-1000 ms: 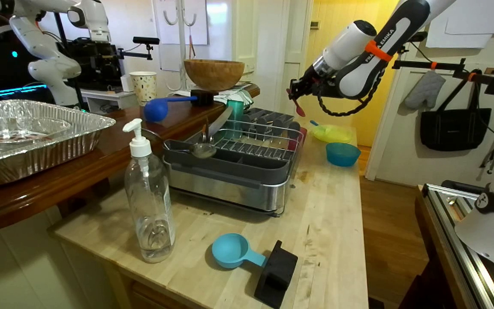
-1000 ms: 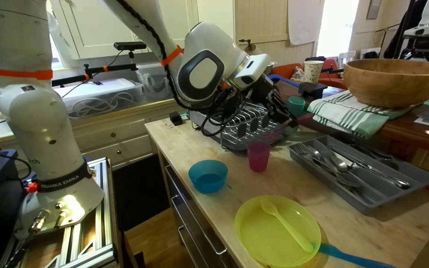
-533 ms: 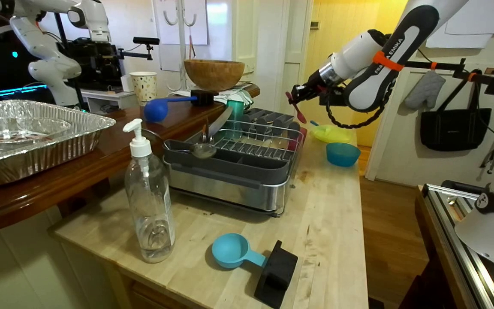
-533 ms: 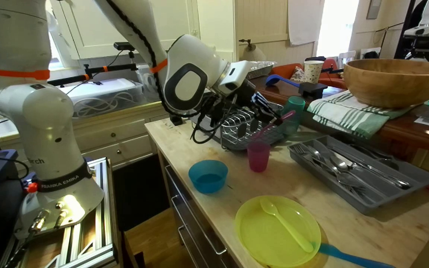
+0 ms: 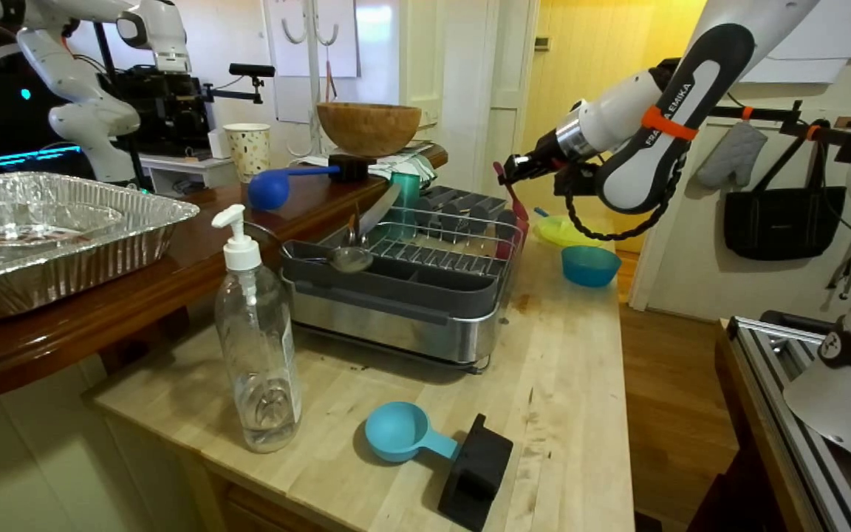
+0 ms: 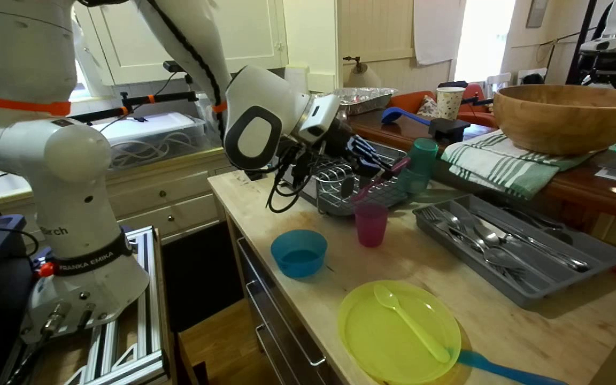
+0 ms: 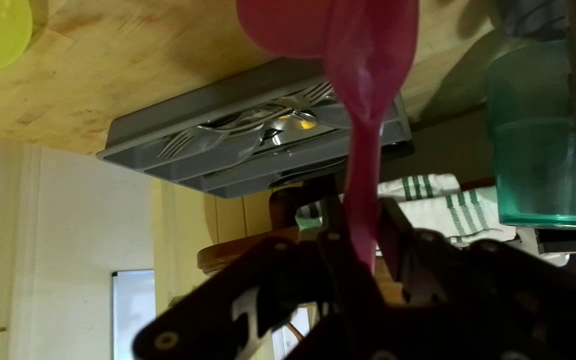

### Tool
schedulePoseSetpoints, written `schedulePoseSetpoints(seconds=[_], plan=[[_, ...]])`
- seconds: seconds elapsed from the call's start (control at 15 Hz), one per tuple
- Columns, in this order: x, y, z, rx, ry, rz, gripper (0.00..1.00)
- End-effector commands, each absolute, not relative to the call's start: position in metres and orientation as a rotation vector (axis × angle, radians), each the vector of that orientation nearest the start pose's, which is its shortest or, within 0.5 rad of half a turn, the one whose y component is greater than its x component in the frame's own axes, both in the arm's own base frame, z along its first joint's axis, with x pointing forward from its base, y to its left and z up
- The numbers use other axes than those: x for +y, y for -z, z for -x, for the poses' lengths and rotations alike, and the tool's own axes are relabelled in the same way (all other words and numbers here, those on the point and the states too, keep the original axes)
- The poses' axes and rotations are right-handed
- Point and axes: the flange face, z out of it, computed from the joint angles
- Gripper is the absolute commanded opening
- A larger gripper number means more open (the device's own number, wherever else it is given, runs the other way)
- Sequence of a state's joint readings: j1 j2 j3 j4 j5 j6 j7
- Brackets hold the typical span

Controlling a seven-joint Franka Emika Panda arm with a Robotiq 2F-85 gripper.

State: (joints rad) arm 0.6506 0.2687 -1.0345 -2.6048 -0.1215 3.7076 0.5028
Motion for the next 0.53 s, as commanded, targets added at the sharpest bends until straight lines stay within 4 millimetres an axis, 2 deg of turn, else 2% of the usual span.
schedulePoseSetpoints(seconds=[0.0,0.47], plan=[[-0.160,-0.314,-0.459,0.918,1.544,2.772,0.05],[-0.161,-0.312,-0.475,0.989,1.550,2.764,0.05]])
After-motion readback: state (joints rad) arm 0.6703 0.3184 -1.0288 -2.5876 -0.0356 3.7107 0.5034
